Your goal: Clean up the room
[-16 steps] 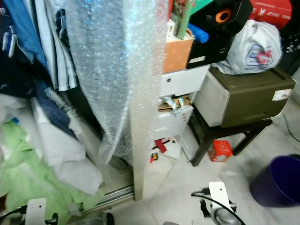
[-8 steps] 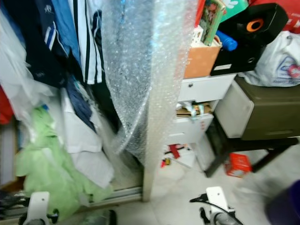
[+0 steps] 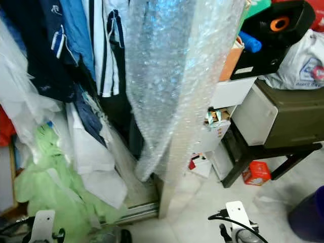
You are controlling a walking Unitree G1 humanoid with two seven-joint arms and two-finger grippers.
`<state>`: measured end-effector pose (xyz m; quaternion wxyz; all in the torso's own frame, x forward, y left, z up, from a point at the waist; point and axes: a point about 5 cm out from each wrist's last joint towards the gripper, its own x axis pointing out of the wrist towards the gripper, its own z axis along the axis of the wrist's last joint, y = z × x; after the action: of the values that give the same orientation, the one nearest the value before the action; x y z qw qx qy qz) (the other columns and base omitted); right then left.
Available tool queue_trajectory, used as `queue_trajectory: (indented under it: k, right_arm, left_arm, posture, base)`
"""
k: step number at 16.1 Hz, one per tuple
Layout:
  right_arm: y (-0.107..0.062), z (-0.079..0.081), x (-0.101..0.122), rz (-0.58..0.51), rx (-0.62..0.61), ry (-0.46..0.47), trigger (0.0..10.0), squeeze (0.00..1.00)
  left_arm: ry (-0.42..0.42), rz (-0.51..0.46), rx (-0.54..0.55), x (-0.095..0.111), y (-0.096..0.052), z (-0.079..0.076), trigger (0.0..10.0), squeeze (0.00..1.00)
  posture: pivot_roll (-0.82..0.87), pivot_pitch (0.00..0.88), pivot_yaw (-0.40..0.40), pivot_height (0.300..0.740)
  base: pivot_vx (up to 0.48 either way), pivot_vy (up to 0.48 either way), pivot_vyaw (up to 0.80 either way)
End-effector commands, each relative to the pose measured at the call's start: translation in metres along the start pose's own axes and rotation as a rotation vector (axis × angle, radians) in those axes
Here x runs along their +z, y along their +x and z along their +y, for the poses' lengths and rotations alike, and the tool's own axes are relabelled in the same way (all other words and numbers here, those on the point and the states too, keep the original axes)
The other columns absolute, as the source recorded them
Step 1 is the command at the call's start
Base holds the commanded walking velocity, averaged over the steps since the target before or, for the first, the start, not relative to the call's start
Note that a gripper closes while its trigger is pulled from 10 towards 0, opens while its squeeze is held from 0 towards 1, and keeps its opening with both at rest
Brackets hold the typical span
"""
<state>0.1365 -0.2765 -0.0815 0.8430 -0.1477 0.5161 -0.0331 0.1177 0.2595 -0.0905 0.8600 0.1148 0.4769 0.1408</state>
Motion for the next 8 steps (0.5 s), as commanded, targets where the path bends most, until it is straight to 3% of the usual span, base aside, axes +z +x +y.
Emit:
queue_trajectory:
  k: [1,3,6,8]
  right_arm:
    - [-0.0002,0.0004,-0.0012,0.002,0.009,-0.014,10.0,0.0]
    - [-0.0002,0.0008,-0.0002,-0.003,0.014,-0.029,10.0,0.0]
    - [0.0001,0.0019,0.0007,-0.007,0.018,-0.032,10.0,0.0]
    - [0.0003,0.0022,0.0015,-0.008,0.017,-0.036,10.0,0.0]
  left_arm:
    - [0.036,-0.013,-0.011,0.0009,0.0001,0.0017,10.0,0.0]
    - [0.025,-0.017,-0.016,0.0028,0.0006,0.0013,10.0,0.0]
    - [0.039,-0.025,-0.024,0.0047,0.0012,0.0022,10.0,0.0]
    - [0.018,-0.026,-0.031,0.0043,0.0011,0.0041,10.0,0.0]
  posture:
    - [-0.05,0.0,-0.021,0.74]
    - [-0.05,0.0,-0.02,0.74]
    - [-0.05,0.0,-0.02,0.74]
    - [-0.05,0.0,-0.019,0.74]
  base:
    - [0.0,0.0,0.0]
    - [0.0,0.0,0.0]
    - [0.0,0.0,0.8]
    - [0.0,0.0,0.0]
